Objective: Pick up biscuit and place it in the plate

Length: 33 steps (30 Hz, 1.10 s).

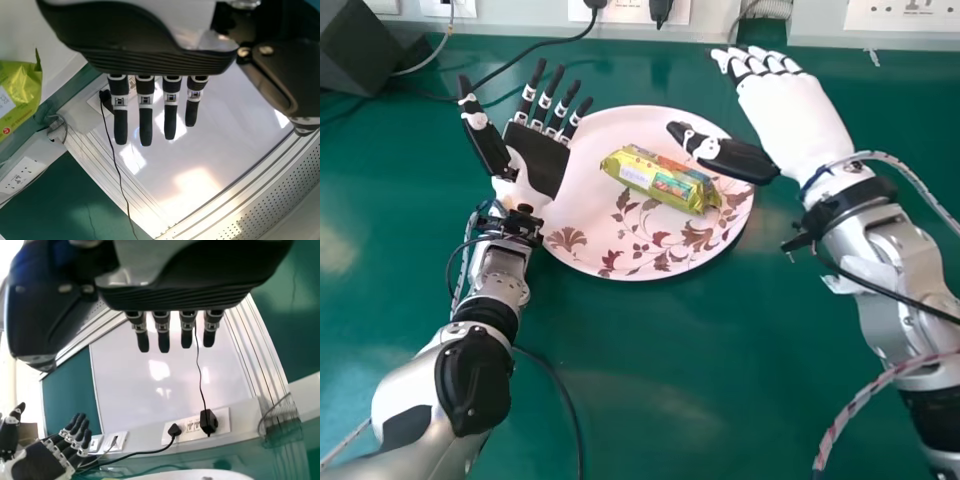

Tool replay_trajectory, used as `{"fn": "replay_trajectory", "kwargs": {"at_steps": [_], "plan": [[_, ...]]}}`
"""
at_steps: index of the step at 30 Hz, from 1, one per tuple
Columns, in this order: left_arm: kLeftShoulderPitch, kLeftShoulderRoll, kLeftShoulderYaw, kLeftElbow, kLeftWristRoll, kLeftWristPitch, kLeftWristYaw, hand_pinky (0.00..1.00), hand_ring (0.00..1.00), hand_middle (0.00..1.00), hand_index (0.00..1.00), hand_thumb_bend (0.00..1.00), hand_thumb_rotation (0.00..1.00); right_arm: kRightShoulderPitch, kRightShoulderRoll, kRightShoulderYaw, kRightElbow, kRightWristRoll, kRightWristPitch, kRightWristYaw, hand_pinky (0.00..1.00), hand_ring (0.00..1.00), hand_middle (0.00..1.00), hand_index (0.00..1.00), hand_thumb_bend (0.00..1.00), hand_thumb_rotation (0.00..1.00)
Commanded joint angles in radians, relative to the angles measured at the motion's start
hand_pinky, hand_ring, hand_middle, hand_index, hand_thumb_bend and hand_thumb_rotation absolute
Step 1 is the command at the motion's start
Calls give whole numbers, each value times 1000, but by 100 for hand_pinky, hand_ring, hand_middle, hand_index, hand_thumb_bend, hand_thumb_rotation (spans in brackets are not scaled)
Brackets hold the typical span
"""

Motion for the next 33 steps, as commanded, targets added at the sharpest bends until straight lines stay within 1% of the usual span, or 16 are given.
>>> {"fn": "replay_trajectory", "kwargs": {"at_steps": [1,3,6,8,11,13,17,19,23,26,29,31,33], "plan": [[44,-12,10,25,-13,25,-19,69,77,84,92,99,62,19,6,-21,-28,17,-8,-10,100,100,100,100,84,91],[43,-11,15,26,-20,39,-22,71,78,85,92,99,62,27,8,-30,-38,28,-3,-5,100,100,100,100,83,90],[46,-12,0,23,2,8,3,72,79,84,92,99,63,37,9,-43,-49,40,-2,-7,100,100,100,100,84,91],[47,-13,-2,23,5,-1,7,70,78,83,91,99,63,44,14,-53,-58,50,1,-9,100,100,100,100,84,92],[46,-13,2,24,0,4,-2,63,72,79,88,100,62,56,23,-70,-75,67,6,-15,100,100,100,100,82,95],[46,-13,-2,24,5,-3,5,60,71,79,88,100,63,64,29,-82,-90,80,14,-10,100,100,100,100,82,97],[43,-12,6,25,-6,18,2,59,72,80,87,98,64,90,40,-113,-119,114,15,-13,100,100,100,100,83,91],[44,-12,3,25,-2,15,4,57,71,79,88,97,65,104,46,-129,-137,128,18,-15,100,100,100,100,83,91],[44,-13,-1,24,4,4,15,59,73,80,88,95,63,129,64,-158,-169,172,35,-5,100,100,100,100,83,92],[43,-14,1,24,0,11,17,60,74,80,88,94,62,143,72,-177,-182,199,35,-7,100,100,100,100,82,92],[44,-14,-5,24,9,0,21,61,75,81,88,94,64,155,72,-193,-191,214,32,-14,100,100,100,100,82,92],[44,-13,-3,25,6,5,20,62,75,81,88,94,65,161,71,-203,-197,221,26,-17,100,100,100,100,82,92],[44,-12,-3,25,6,7,15,62,75,81,88,92,64,168,76,-215,-204,241,24,-17,100,100,100,100,82,92]]}}
